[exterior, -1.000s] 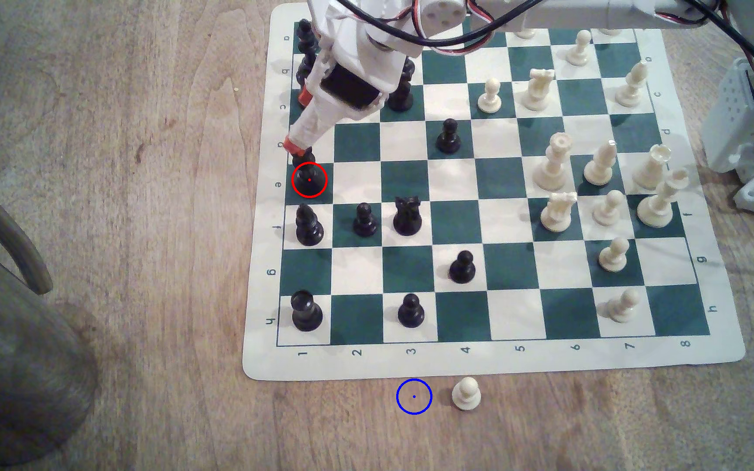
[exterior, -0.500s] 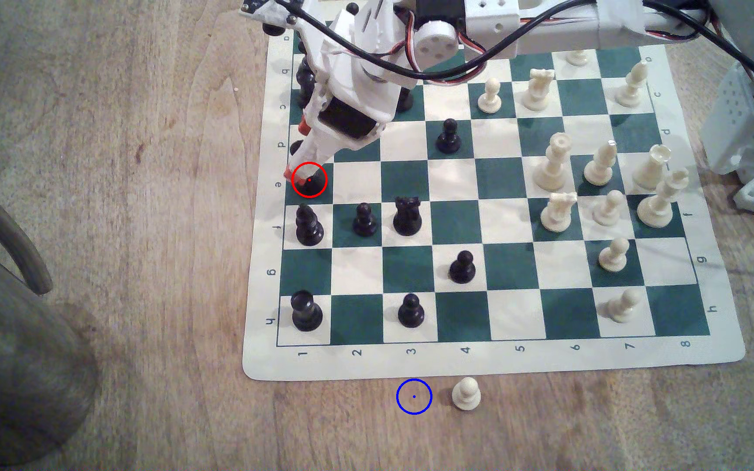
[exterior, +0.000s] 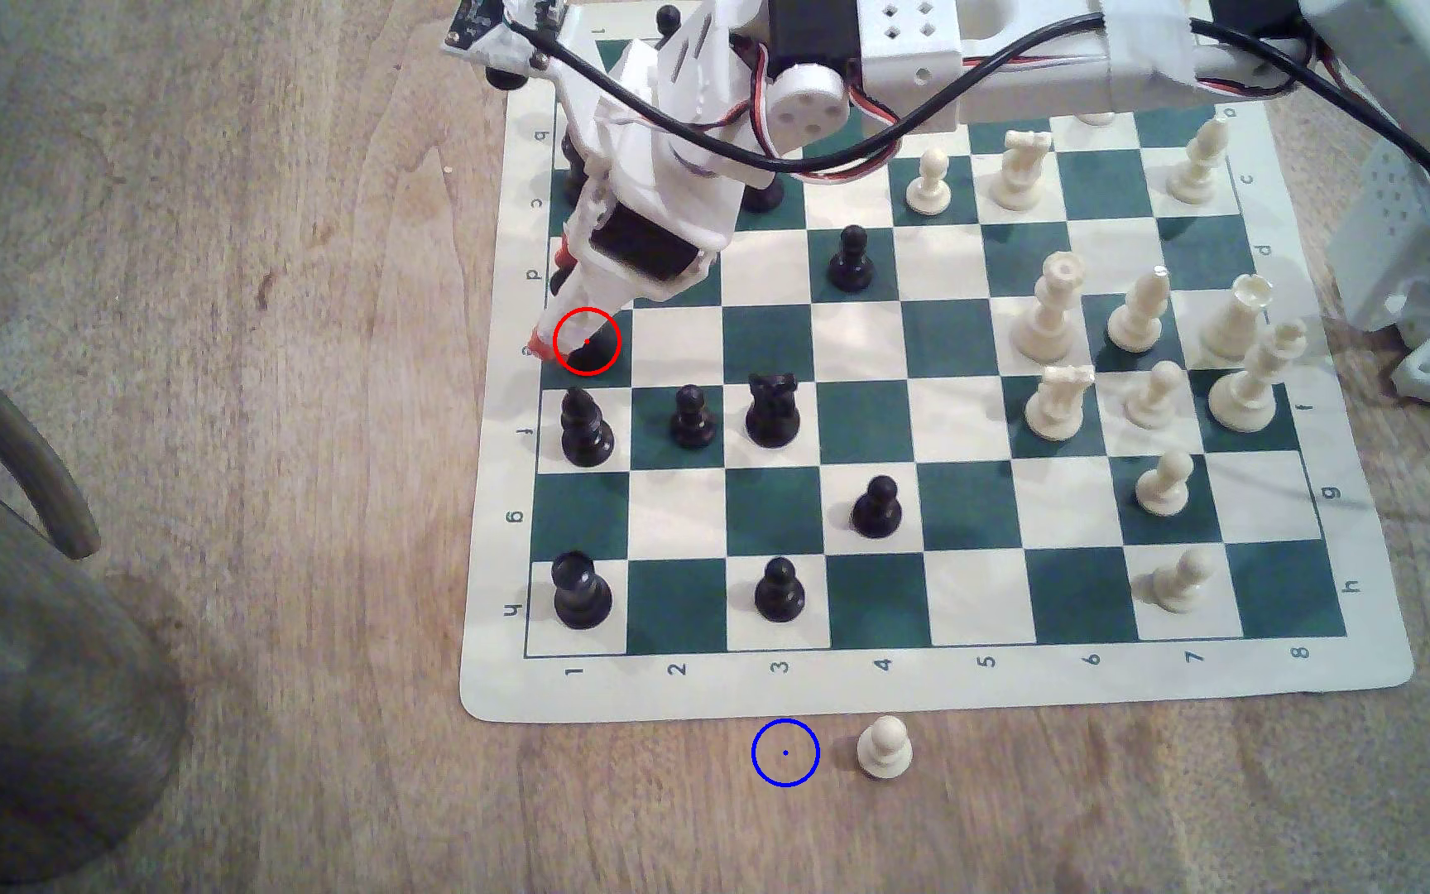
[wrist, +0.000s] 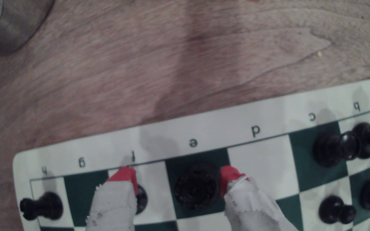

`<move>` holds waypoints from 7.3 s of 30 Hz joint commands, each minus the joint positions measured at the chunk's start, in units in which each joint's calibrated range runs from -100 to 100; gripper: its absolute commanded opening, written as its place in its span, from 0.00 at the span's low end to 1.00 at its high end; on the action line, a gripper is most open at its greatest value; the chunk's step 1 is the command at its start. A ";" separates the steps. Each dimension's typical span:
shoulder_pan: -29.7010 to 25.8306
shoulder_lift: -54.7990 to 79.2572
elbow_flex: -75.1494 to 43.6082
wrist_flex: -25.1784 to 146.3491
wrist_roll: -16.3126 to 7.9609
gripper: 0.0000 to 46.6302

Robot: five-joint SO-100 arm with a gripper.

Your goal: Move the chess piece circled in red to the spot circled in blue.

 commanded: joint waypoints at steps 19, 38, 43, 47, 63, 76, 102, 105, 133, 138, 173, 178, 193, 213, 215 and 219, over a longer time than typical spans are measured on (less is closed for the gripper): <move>-0.03 -1.43 -4.41 0.09 -0.44 0.39; -0.42 -1.77 -4.41 0.26 -0.34 0.12; -0.26 -1.60 -4.32 0.26 -0.15 0.05; -0.42 -1.60 -4.23 0.26 -0.15 0.04; -1.36 -20.79 3.20 0.91 -1.76 0.03; -13.48 -39.46 19.70 4.76 -3.22 0.03; -26.85 -22.23 17.16 1.00 -3.81 0.03; -26.46 -19.77 15.08 0.75 -3.66 0.03; -25.37 -10.85 7.74 -1.54 -3.76 0.03; -25.45 -9.92 6.56 -1.54 -3.81 0.03; -26.07 -8.48 7.28 1.65 -3.37 0.30; -25.99 -9.58 8.28 1.57 -3.37 0.41; -23.49 -23.59 22.69 1.08 -2.30 0.43; -14.89 -77.75 65.12 3.12 -1.61 0.42; -14.10 -82.67 70.02 3.12 -1.56 0.40; -10.90 -93.71 79.72 2.47 -1.22 0.22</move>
